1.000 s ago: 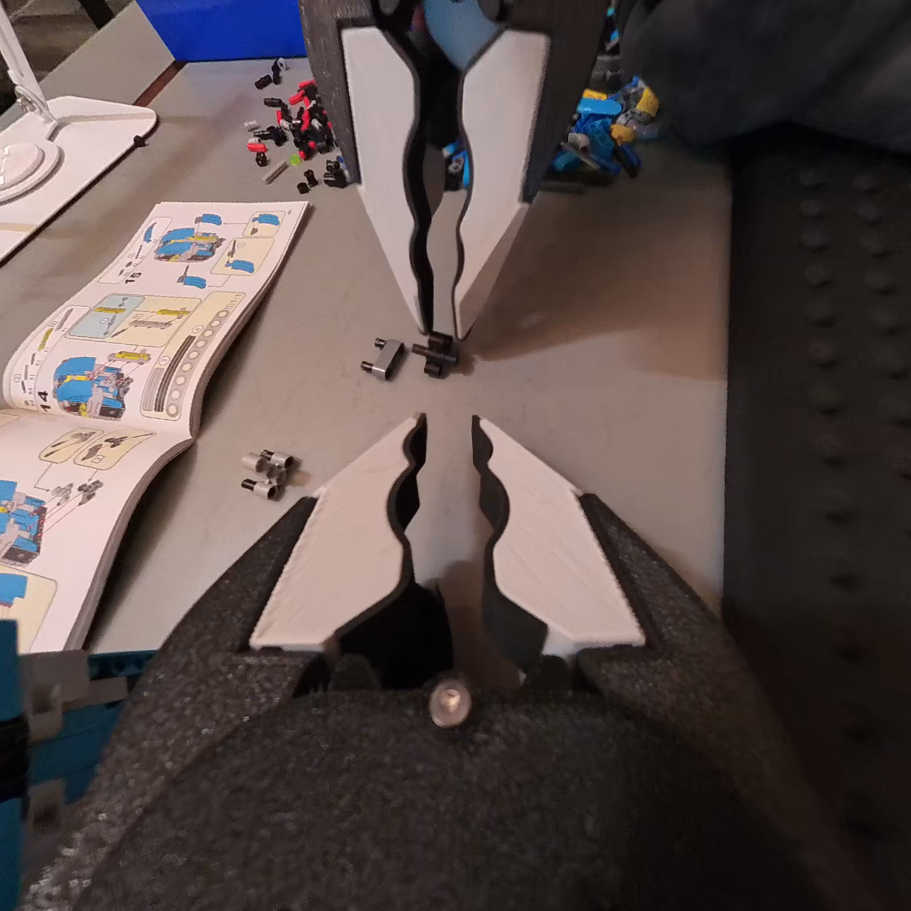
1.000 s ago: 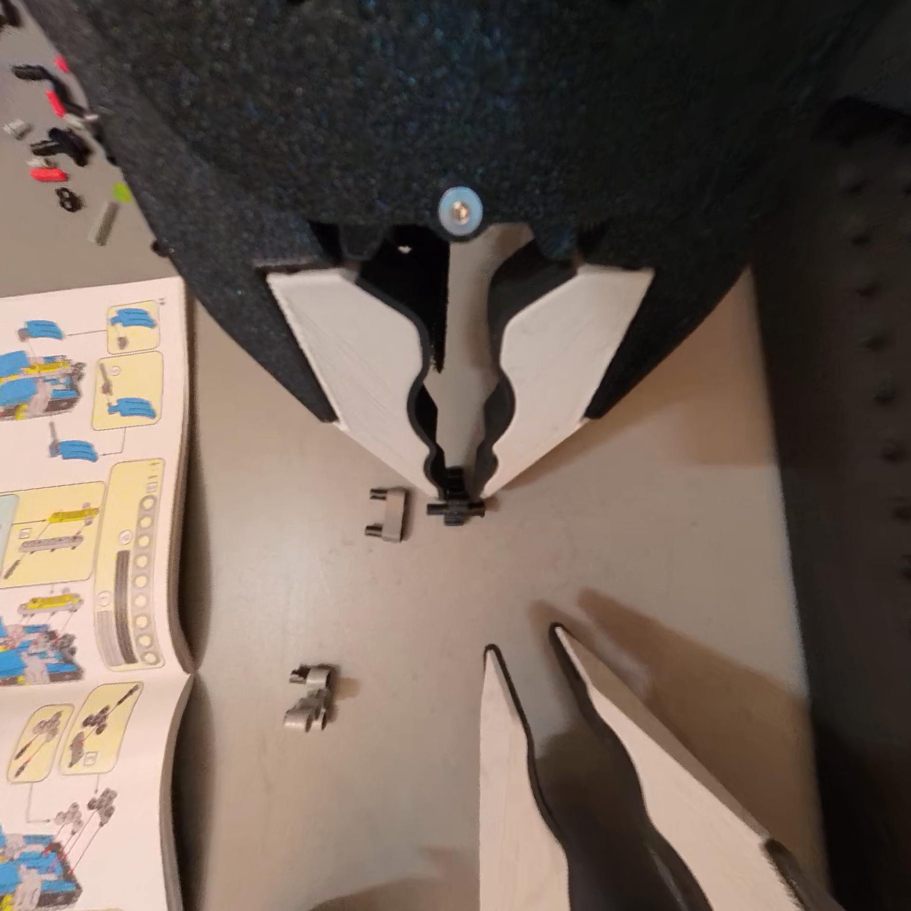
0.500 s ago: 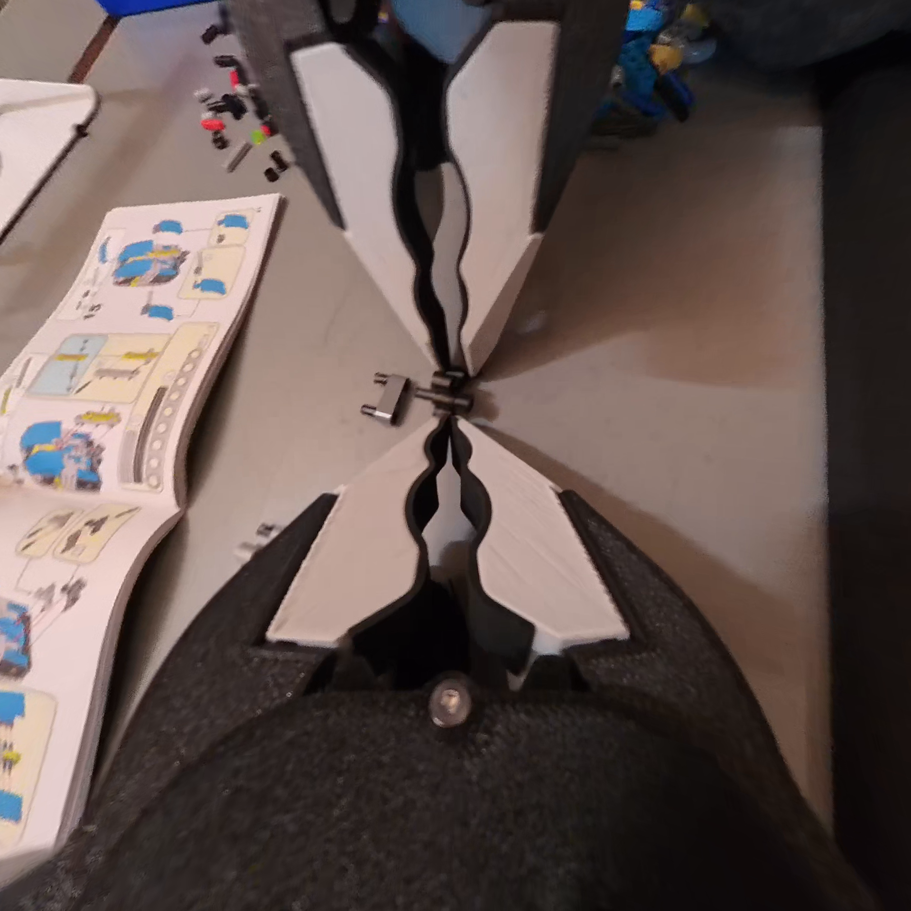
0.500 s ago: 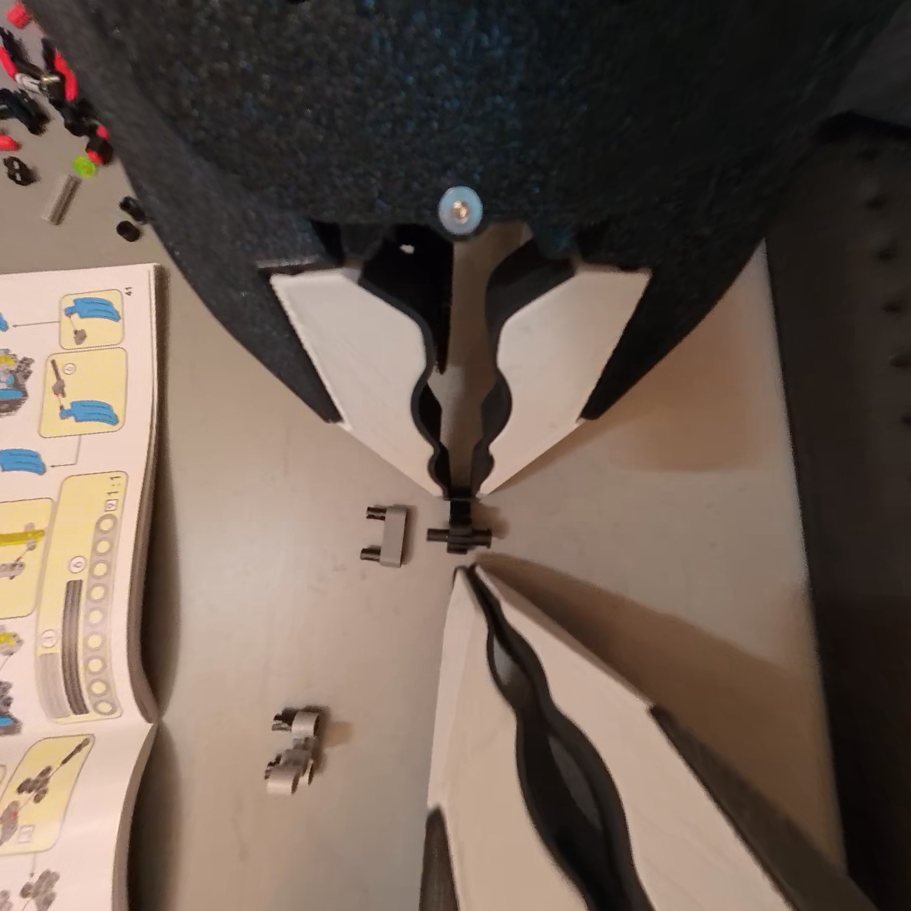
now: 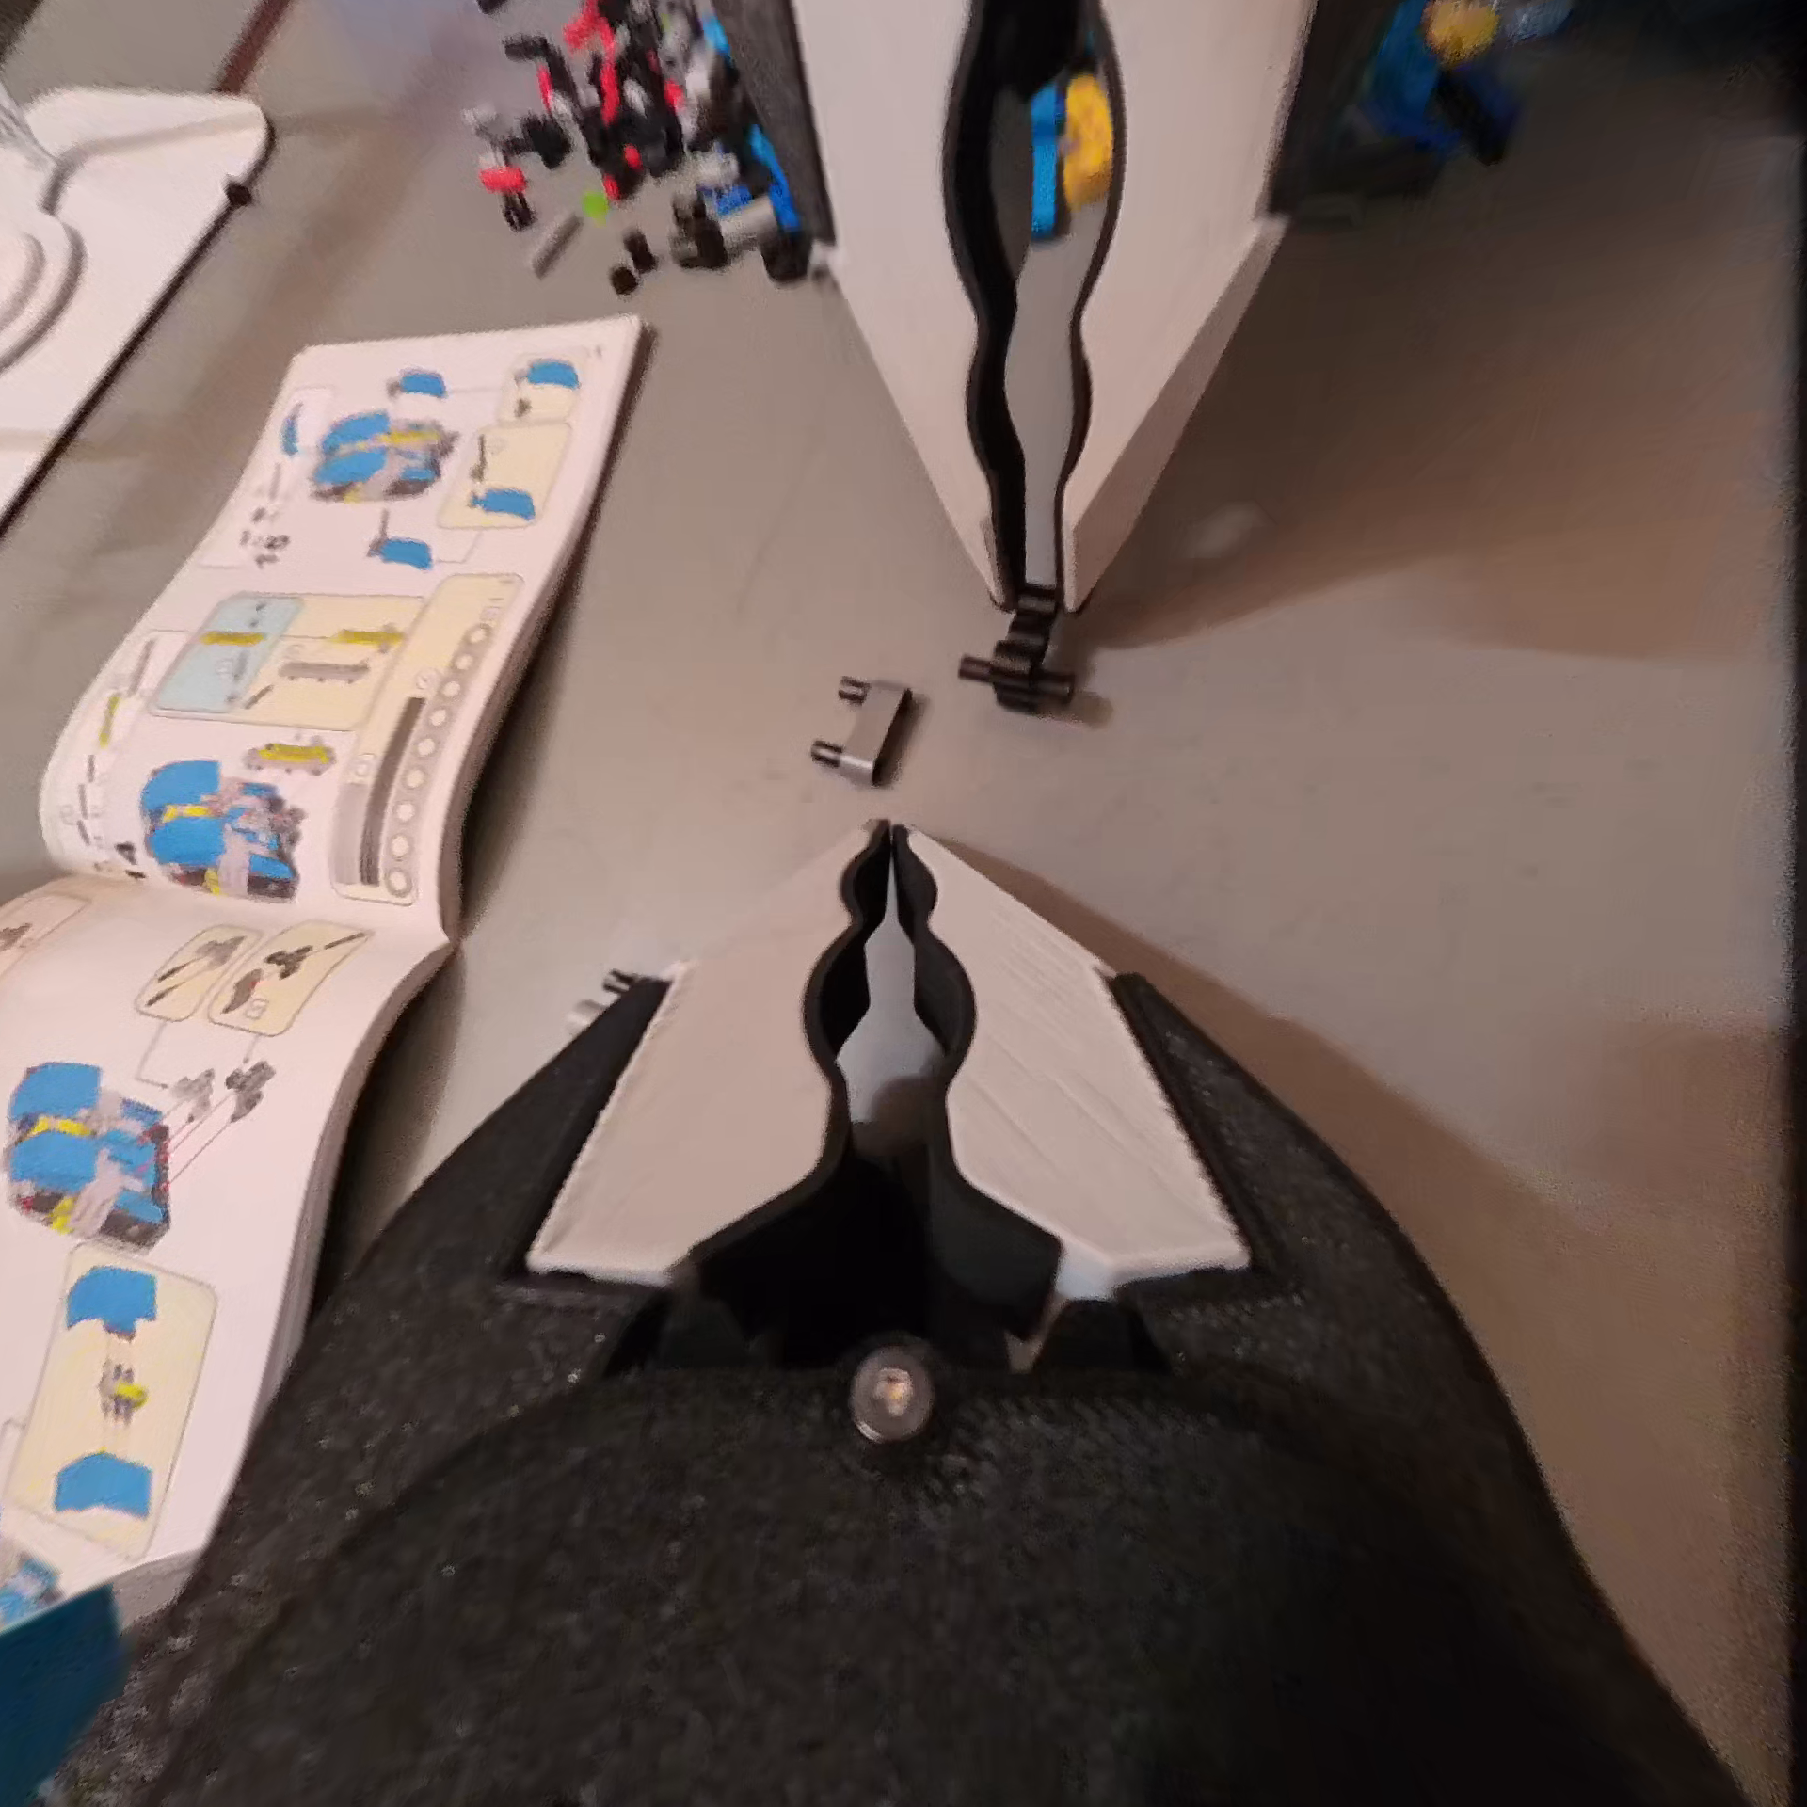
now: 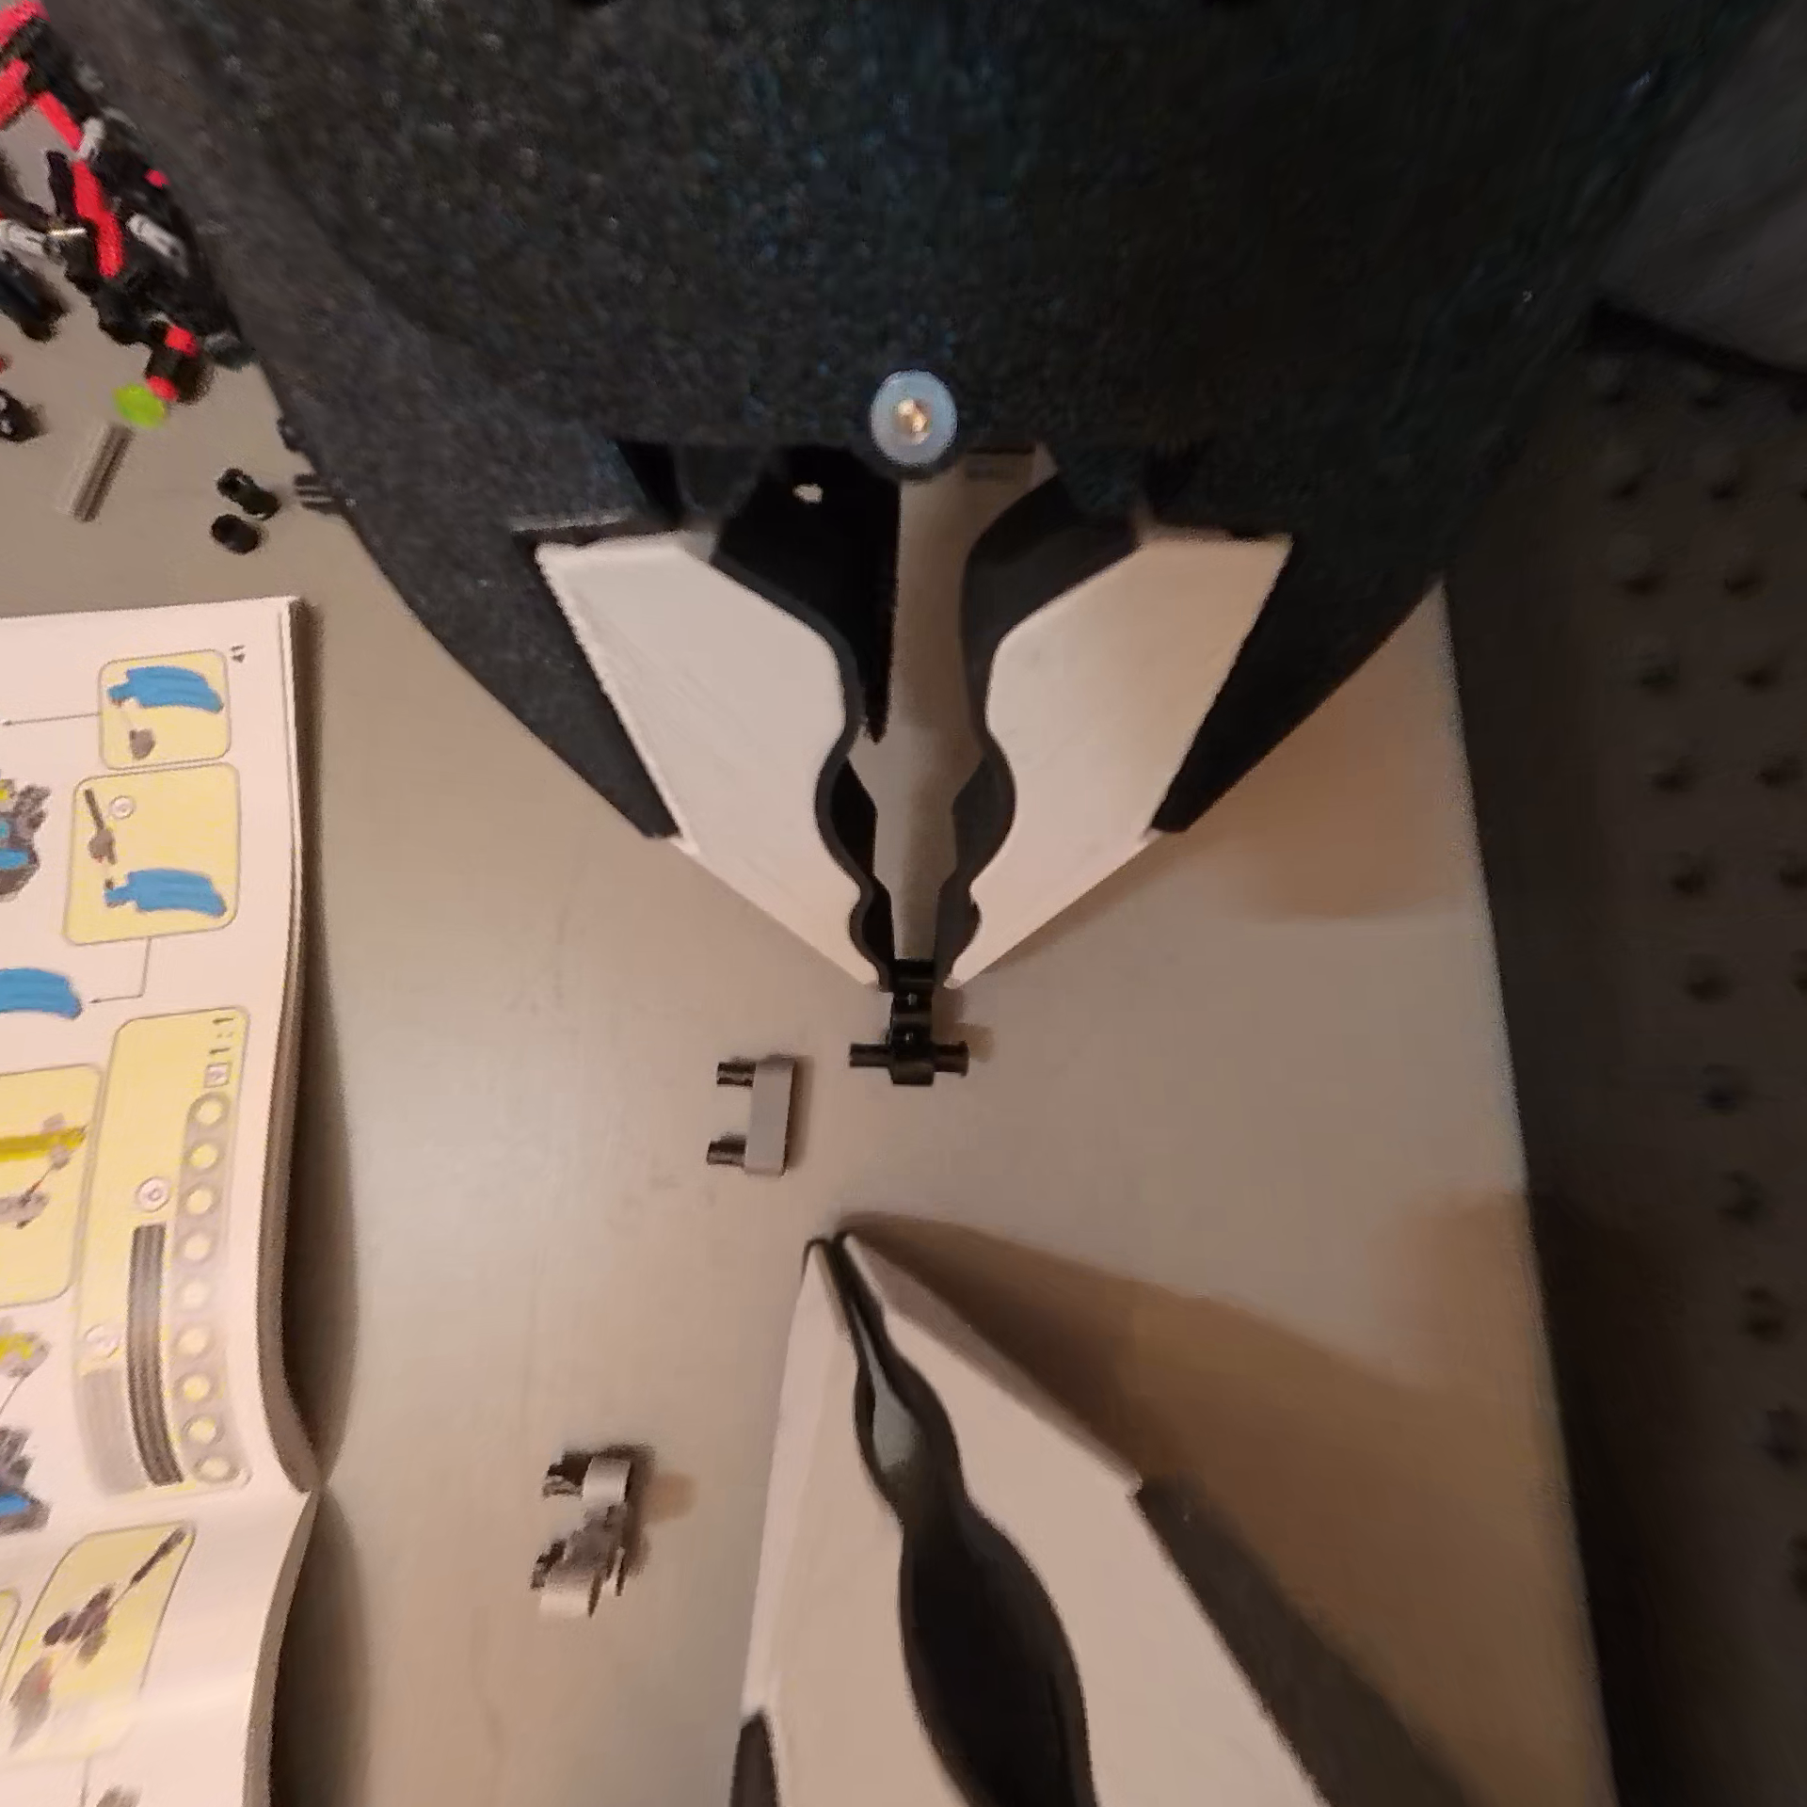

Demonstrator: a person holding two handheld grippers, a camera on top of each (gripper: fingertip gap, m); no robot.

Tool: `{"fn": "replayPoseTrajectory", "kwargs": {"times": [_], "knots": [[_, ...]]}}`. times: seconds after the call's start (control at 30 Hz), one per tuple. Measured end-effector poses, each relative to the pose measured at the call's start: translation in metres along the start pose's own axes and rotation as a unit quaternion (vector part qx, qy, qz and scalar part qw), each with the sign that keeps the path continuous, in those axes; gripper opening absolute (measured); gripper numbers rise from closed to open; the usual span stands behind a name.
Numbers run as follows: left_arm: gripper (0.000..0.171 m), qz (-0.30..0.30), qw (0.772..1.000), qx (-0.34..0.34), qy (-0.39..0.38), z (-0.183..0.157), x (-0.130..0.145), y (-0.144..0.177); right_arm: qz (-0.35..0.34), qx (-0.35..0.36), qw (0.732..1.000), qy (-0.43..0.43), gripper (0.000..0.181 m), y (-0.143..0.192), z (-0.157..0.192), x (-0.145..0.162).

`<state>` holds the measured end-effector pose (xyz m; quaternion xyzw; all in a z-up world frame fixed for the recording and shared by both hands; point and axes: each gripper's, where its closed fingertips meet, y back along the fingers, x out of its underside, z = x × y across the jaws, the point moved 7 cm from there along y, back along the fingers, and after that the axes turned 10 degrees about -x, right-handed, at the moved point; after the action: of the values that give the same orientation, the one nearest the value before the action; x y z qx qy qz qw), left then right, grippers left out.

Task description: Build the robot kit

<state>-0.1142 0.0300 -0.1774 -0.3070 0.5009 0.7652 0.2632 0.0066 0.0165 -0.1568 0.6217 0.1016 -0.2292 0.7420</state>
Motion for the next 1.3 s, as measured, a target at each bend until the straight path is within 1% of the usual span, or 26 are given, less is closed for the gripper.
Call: {"fn": "replayPoseTrajectory", "kwargs": {"times": [0.13,0.2,0.4,0.53,0.57,0.67,0.8,0.83,0.93,1.03,1.17,1.23,1.3], "knots": [[0.0,-0.1,0.994,0.04,0.027,-0.004,-0.022,0.015,0.009,0.005,1.0,0.006,0.007,0.0,0.003,-0.004],[0.0,-0.123,0.991,0.047,0.017,-0.01,-0.028,0.017,0.011,0.007,1.0,0.016,0.007,-0.002,0.005,-0.007],[0.0,-0.088,0.994,0.05,-0.032,-0.019,-0.019,0.008,-0.01,0.01,0.999,0.03,0.007,0.001,0.008,-0.014],[0.0,-0.032,0.998,0.038,-0.048,-0.018,-0.008,0.001,-0.017,0.01,0.999,0.039,0.007,0.0,0.009,-0.017],[0.0,-0.028,0.998,0.034,-0.052,-0.018,-0.007,0.0,-0.019,0.009,0.999,0.039,0.007,-0.001,0.009,-0.018],[0.0,-0.028,0.998,0.026,-0.049,-0.017,-0.007,-0.001,-0.016,0.021,0.999,0.038,0.007,-0.004,0.005,-0.017],[0.0,-0.019,0.999,-0.001,-0.026,-0.007,-0.005,-0.002,-0.025,0.032,0.999,0.024,0.008,-0.006,-0.001,-0.018],[0.0,-0.013,1.0,-0.007,-0.015,-0.004,-0.004,-0.003,-0.03,0.037,0.999,0.018,0.011,-0.007,-0.003,-0.019],[0.0,-0.002,1.0,-0.017,0.01,0.002,-0.002,-0.004,-0.047,0.046,0.998,0.007,0.035,-0.006,-0.008,-0.021],[0.0,-0.005,1.0,-0.021,0.013,0.004,-0.002,-0.002,-0.051,0.042,0.998,0.015,0.038,-0.001,-0.006,-0.018],[0.0,-0.014,1.0,-0.018,-0.009,-0.002,-0.003,0.001,-0.056,0.055,0.997,0.024,0.039,0.0,-0.008,-0.018],[0.001,-0.015,1.0,-0.016,-0.018,-0.006,-0.002,0.002,-0.061,0.051,0.997,0.023,0.048,-0.006,-0.01,-0.019],[0.0,-0.016,0.999,-0.015,-0.024,-0.009,-0.002,0.004,-0.063,0.04,0.997,0.017,0.053,-0.013,-0.012,-0.019]]}}
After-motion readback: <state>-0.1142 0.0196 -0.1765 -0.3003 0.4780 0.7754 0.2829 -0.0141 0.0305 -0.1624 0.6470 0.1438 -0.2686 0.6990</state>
